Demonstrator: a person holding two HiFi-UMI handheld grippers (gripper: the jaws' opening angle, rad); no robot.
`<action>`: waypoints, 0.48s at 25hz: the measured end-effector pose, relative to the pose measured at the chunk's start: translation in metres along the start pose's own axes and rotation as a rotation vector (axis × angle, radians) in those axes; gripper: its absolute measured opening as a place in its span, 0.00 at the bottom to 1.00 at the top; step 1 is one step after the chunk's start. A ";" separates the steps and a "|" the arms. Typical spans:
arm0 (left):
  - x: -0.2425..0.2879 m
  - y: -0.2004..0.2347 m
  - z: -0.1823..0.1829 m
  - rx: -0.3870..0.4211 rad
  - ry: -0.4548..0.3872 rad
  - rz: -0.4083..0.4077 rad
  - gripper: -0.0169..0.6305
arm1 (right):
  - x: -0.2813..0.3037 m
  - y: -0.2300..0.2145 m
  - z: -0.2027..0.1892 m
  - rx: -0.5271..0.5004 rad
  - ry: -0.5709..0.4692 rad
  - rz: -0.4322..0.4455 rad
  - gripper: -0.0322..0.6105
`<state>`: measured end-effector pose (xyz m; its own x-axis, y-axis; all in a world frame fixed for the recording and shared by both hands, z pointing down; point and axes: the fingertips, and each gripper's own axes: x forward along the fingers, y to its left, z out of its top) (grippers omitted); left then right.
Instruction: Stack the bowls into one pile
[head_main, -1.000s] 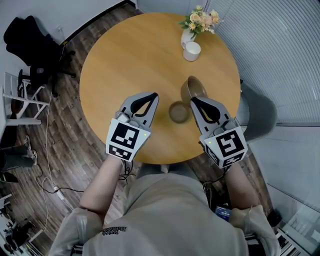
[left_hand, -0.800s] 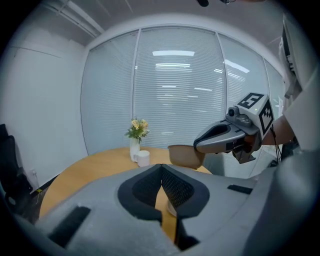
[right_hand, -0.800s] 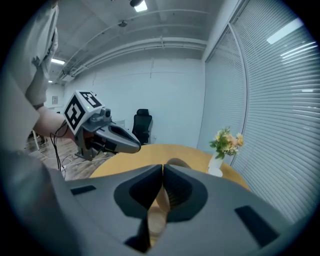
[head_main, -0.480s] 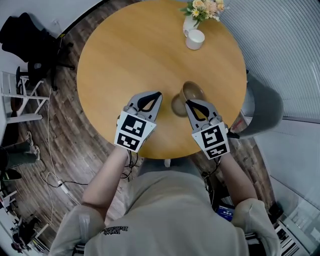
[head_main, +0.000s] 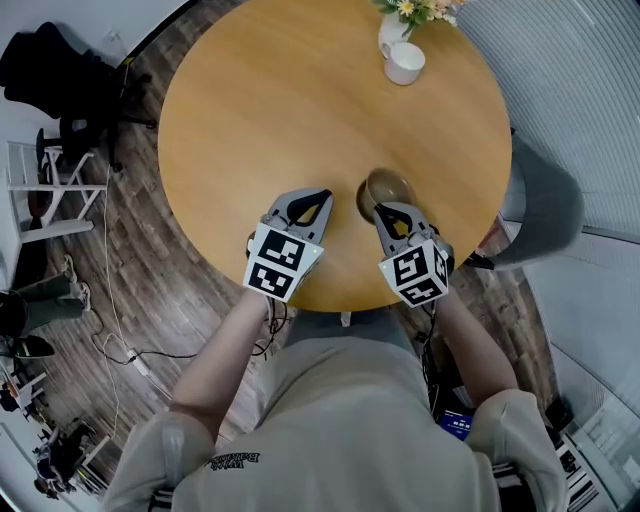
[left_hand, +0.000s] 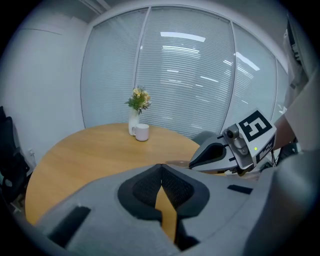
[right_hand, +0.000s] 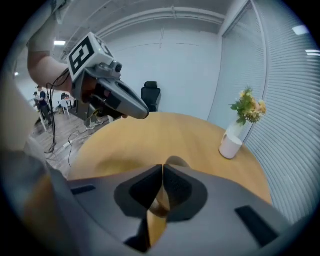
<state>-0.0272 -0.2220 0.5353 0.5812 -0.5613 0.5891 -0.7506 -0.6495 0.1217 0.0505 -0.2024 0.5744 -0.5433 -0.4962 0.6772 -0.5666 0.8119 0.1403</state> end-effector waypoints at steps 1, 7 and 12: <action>0.002 0.001 -0.005 -0.011 0.005 0.002 0.05 | 0.003 0.003 -0.003 -0.022 0.010 -0.001 0.10; 0.003 0.002 -0.030 -0.044 0.046 0.004 0.05 | 0.016 0.027 -0.013 -0.077 0.043 0.030 0.10; 0.009 0.003 -0.046 -0.049 0.079 0.004 0.05 | 0.031 0.040 -0.034 -0.114 0.093 0.055 0.10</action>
<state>-0.0386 -0.2053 0.5771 0.5527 -0.5205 0.6508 -0.7687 -0.6200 0.1570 0.0318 -0.1751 0.6253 -0.5088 -0.4234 0.7496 -0.4603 0.8696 0.1788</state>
